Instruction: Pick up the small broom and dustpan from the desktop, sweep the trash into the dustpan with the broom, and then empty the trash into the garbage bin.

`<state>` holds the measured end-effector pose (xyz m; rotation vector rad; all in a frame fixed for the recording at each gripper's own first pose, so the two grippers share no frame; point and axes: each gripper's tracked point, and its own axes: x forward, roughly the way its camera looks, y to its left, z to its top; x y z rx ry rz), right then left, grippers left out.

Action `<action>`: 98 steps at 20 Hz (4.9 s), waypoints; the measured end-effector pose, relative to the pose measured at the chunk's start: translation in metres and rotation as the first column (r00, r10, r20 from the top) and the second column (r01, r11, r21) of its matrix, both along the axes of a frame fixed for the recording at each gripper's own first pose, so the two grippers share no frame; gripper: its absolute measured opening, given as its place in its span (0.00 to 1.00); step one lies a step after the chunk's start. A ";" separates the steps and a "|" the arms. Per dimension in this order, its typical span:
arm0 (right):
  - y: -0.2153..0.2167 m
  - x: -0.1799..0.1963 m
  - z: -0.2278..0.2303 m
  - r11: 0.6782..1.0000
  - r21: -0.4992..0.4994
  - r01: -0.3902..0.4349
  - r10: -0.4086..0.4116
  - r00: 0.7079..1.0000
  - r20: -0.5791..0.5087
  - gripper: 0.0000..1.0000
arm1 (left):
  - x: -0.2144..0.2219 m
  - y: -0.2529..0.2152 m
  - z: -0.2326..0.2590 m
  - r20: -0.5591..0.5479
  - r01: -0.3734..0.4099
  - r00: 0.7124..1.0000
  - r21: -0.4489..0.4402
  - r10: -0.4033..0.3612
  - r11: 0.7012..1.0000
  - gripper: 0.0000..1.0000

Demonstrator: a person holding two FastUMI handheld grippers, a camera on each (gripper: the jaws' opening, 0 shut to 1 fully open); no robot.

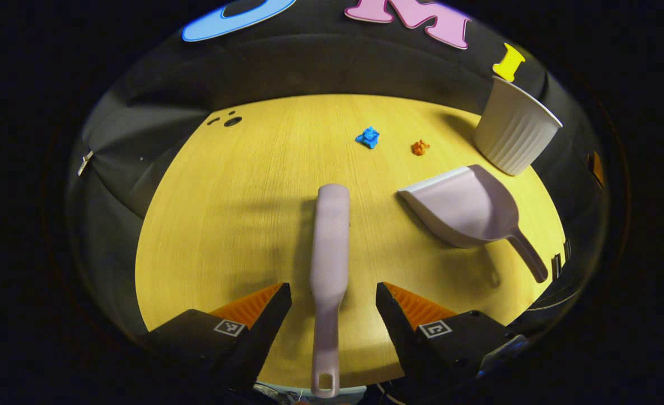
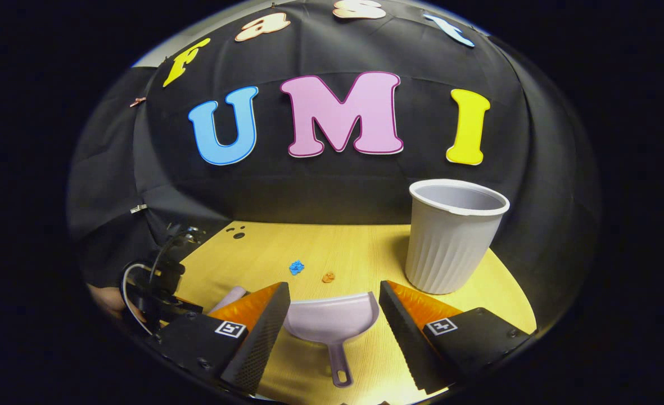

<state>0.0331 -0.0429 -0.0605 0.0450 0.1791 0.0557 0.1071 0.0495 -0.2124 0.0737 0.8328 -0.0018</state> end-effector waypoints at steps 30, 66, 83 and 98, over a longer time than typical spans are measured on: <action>0.005 -0.011 -0.094 0.999 0.040 -0.025 0.037 0.938 -0.346 0.99 | -0.024 0.020 -0.019 0.069 -0.031 0.997 -0.062 0.035 0.998 0.25; -0.016 0.029 -0.221 0.989 -0.038 -0.140 0.071 0.697 -0.713 0.37 | 0.184 0.030 0.048 -0.011 0.160 0.987 0.098 -0.160 0.982 0.27; -0.053 0.030 -0.202 0.944 -0.099 -0.316 0.147 0.667 -0.730 0.37 | 0.271 -0.093 0.029 -0.218 0.692 0.721 0.278 -0.657 0.667 0.27; -0.052 0.027 -0.206 0.915 -0.178 -0.362 0.150 0.715 -0.683 0.37 | 0.114 -0.193 -0.005 -0.345 0.852 0.447 -0.117 -0.825 0.510 0.27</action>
